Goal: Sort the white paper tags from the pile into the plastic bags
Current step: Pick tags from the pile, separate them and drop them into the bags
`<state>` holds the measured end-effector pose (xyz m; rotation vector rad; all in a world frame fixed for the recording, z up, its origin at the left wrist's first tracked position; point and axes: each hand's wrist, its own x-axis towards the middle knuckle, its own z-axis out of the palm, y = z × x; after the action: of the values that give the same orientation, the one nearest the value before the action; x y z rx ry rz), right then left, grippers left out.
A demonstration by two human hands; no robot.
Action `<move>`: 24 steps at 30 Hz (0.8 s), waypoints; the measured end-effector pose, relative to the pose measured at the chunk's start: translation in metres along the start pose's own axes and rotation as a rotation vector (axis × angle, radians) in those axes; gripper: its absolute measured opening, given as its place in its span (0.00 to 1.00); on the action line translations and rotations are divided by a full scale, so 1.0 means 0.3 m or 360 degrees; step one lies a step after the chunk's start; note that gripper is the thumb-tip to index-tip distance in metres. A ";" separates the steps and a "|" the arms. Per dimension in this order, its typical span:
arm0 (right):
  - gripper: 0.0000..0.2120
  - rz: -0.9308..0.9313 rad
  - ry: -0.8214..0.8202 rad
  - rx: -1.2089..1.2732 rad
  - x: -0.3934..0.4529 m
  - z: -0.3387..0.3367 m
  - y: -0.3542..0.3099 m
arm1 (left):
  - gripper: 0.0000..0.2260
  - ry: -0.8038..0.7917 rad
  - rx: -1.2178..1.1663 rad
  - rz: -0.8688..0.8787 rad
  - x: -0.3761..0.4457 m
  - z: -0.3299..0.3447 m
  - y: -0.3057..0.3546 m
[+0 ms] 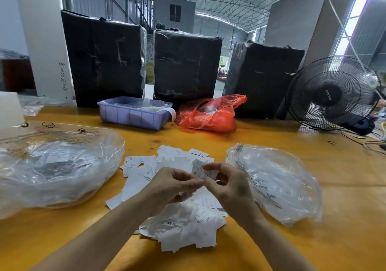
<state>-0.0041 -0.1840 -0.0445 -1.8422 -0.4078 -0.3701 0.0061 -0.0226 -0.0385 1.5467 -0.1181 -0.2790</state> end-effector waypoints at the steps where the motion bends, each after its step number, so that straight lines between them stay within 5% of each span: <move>1: 0.08 -0.0011 0.0038 0.0031 0.002 0.002 -0.001 | 0.13 0.0021 0.0003 -0.0002 0.002 -0.002 -0.003; 7: 0.10 -0.0039 0.0367 0.0184 0.020 -0.034 0.004 | 0.11 0.0149 -0.0142 0.0078 0.015 -0.016 -0.004; 24: 0.15 -0.0144 0.0313 0.0043 0.018 -0.028 0.011 | 0.13 0.0290 -0.0176 0.0228 0.023 -0.007 -0.004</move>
<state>0.0018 -0.1925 -0.0422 -1.7456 -0.3592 -0.5996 0.0131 -0.0223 -0.0405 1.4384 -0.0684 -0.0298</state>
